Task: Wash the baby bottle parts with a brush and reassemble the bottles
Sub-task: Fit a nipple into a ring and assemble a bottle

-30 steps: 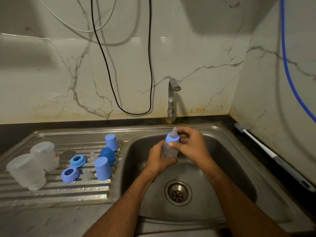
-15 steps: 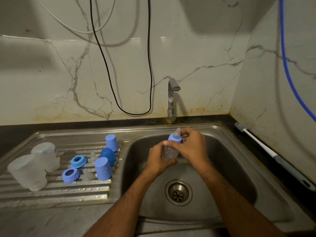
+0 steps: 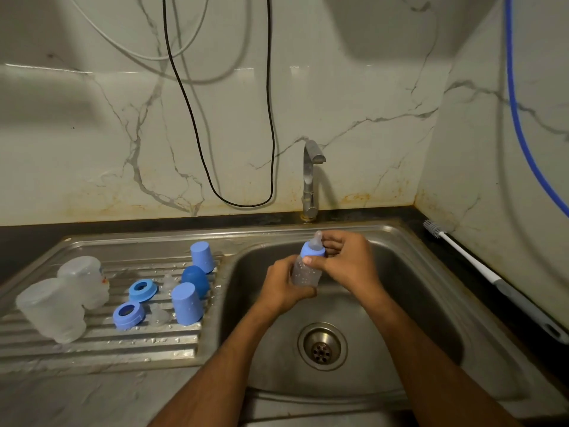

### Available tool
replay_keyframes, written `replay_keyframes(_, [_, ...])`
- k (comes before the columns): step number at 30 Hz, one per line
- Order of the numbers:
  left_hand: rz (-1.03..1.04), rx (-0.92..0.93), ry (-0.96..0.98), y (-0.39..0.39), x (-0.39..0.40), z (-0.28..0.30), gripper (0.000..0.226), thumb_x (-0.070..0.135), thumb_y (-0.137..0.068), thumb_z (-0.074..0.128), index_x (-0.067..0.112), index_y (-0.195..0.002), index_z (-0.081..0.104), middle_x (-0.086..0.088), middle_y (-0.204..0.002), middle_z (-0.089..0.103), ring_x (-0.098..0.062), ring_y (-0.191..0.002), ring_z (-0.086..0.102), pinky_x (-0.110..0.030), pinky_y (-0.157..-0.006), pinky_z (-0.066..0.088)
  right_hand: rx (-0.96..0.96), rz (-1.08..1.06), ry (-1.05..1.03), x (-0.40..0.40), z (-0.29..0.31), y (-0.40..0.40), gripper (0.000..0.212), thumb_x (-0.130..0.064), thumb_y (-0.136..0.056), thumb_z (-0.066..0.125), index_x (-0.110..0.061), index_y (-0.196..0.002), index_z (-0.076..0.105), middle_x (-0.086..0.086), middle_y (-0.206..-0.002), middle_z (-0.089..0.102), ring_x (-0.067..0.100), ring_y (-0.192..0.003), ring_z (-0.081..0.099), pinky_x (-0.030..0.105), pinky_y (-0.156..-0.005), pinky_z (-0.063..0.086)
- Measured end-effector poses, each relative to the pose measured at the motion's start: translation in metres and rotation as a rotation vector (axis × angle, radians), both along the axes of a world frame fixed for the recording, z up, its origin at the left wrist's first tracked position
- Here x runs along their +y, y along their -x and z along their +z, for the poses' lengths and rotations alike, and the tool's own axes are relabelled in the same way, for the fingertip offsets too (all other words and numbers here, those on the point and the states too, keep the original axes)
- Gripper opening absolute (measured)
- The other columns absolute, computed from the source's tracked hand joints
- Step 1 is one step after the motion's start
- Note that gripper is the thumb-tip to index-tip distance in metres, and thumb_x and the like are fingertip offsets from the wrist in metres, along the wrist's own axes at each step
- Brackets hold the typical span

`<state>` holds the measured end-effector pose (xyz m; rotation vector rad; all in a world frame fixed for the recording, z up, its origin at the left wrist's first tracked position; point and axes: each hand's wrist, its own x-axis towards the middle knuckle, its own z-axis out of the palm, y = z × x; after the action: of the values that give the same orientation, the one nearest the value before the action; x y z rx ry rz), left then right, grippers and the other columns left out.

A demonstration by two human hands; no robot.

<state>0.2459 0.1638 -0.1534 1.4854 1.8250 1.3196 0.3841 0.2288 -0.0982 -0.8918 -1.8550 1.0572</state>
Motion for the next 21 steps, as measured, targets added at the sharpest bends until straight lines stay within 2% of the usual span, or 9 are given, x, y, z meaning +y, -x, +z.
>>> replay_keyframes(3, [-0.243, -0.237, 0.115, 0.005, -0.005, 0.005, 0.063, 0.017, -0.070, 0.090, 0.019, -0.127, 0.063, -0.004, -0.118, 0.069, -0.019, -0.111, 0.066, -0.041, -0.095, 0.057, 0.013, 0.200, 0.133, 0.009, 0.006, -0.013, 0.048, -0.009, -0.084, 0.079, -0.017, -0.129, 0.065, -0.004, -0.121, 0.071, 0.014, -0.112, 0.068, 0.019, -0.081, 0.057])
replay_keyframes(7, [-0.397, -0.372, 0.138, 0.005, -0.009, 0.012, 0.060, 0.011, -0.069, 0.089, 0.007, -0.124, 0.064, -0.017, -0.118, 0.069, -0.031, -0.113, 0.066, -0.047, -0.098, 0.055, 0.123, 0.486, 0.314, 0.018, 0.005, -0.028, 0.047, 0.004, -0.090, 0.067, -0.009, -0.135, 0.060, 0.001, -0.129, 0.070, 0.015, -0.120, 0.066, 0.033, -0.098, 0.055])
replay_keyframes(9, [-0.366, -0.353, 0.123, 0.004, -0.011, 0.014, 0.056, 0.011, -0.071, 0.088, 0.009, -0.122, 0.066, -0.014, -0.116, 0.070, -0.028, -0.110, 0.068, -0.043, -0.096, 0.056, 0.146, 0.459, 0.317, 0.016, 0.006, -0.026, 0.045, 0.005, -0.090, 0.066, -0.009, -0.132, 0.062, 0.004, -0.127, 0.071, 0.016, -0.117, 0.068, 0.032, -0.096, 0.056])
replay_keyframes(11, [-0.256, -0.267, 0.076, 0.004, -0.009, 0.011, 0.053, 0.013, -0.072, 0.088, 0.013, -0.119, 0.067, -0.006, -0.110, 0.072, -0.021, -0.104, 0.069, -0.037, -0.090, 0.058, 0.129, 0.292, 0.234, 0.011, 0.004, -0.017, 0.040, 0.003, -0.089, 0.069, -0.013, -0.126, 0.066, 0.004, -0.121, 0.073, 0.015, -0.112, 0.070, 0.026, -0.088, 0.058])
replay_keyframes(14, [-0.035, 0.000, -0.010, -0.001, 0.000, 0.001, 0.057, 0.022, -0.070, 0.089, 0.016, -0.122, 0.065, 0.000, -0.109, 0.071, -0.015, -0.098, 0.069, -0.035, -0.086, 0.059, 0.123, 0.075, 0.145, 0.002, -0.002, 0.001, 0.037, -0.001, -0.087, 0.074, -0.013, -0.122, 0.069, -0.002, -0.110, 0.073, 0.010, -0.102, 0.070, 0.019, -0.080, 0.057])
replay_keyframes(16, [0.076, 0.119, -0.056, -0.005, 0.003, 0.000, 0.060, 0.023, -0.071, 0.089, 0.016, -0.124, 0.063, 0.001, -0.110, 0.070, -0.010, -0.097, 0.068, -0.034, -0.086, 0.059, 0.133, 0.033, 0.121, -0.001, -0.003, 0.008, 0.037, -0.003, -0.087, 0.074, -0.012, -0.122, 0.069, -0.004, -0.107, 0.073, 0.006, -0.097, 0.069, 0.017, -0.078, 0.056])
replay_keyframes(18, [0.053, 0.082, -0.028, -0.004, 0.000, 0.003, 0.059, 0.022, -0.072, 0.088, 0.017, -0.124, 0.063, 0.001, -0.111, 0.070, -0.010, -0.098, 0.068, -0.035, -0.088, 0.059, 0.100, 0.081, 0.139, 0.001, 0.000, 0.004, 0.038, -0.004, -0.089, 0.073, -0.012, -0.125, 0.067, -0.006, -0.107, 0.072, 0.006, -0.098, 0.068, 0.015, -0.075, 0.056])
replay_keyframes(21, [-0.233, -0.171, 0.081, 0.006, -0.008, 0.009, 0.052, 0.022, -0.072, 0.088, 0.017, -0.119, 0.066, -0.004, -0.110, 0.071, -0.018, -0.102, 0.069, -0.041, -0.092, 0.058, 0.095, 0.330, 0.289, 0.014, 0.002, -0.014, 0.038, -0.004, -0.092, 0.068, -0.013, -0.129, 0.065, -0.001, -0.117, 0.074, 0.014, -0.111, 0.069, 0.024, -0.086, 0.058])
